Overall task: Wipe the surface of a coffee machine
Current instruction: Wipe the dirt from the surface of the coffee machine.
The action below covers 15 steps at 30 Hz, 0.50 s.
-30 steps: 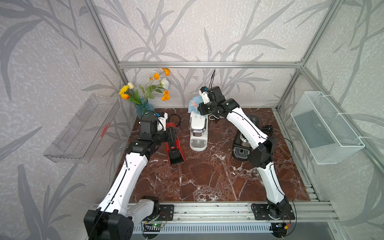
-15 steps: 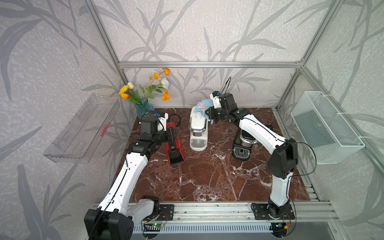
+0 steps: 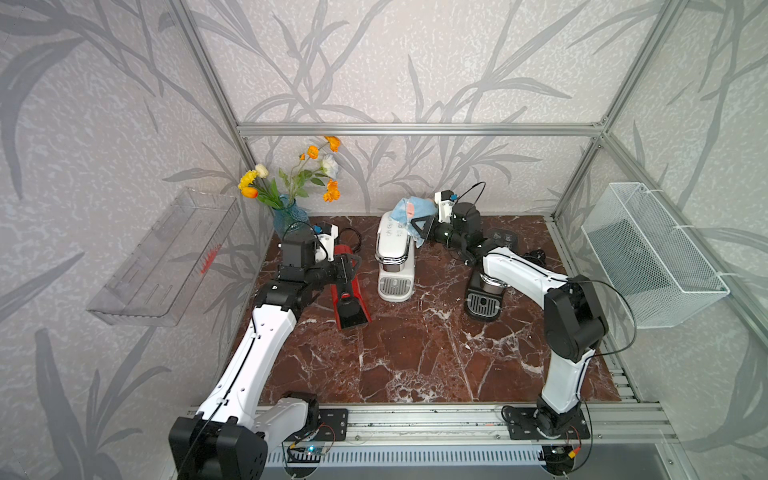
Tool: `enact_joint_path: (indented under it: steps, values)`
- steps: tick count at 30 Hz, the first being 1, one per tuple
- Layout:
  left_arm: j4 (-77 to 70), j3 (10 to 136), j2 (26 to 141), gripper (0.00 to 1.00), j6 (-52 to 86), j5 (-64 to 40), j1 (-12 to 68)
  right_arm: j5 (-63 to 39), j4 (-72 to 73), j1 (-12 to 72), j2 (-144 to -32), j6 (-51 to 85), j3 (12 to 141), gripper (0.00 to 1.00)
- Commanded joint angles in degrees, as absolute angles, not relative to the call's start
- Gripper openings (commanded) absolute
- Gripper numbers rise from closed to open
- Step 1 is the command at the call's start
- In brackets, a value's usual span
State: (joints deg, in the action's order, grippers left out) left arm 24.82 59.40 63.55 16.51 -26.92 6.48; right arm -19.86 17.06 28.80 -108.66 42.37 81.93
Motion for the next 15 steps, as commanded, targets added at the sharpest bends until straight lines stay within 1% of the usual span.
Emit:
enact_joint_path:
  steps: [1, 6, 10, 15]
  values:
    - [23.88, 58.73, 63.85, 0.45, 16.65, -27.98, 6.53, -20.10, 17.76, 29.27, -111.88, 49.02, 76.42, 0.00]
    - [23.47, 59.00, 64.84, 0.45, 17.14, -29.35, 6.56, -17.61, 23.29, 29.04, -111.55, 53.06, 74.58, 0.00]
    - [23.47, 58.84, 64.89, 0.45, 17.14, -29.46, 6.62, -17.83, 26.17, 29.33, -113.61, 56.05, 75.82, 0.00]
    - [23.41, 58.80, 64.70, 0.45, 17.14, -29.62, 6.59, -16.34, 28.56, 30.54, -115.69, 58.36, 73.85, 0.00]
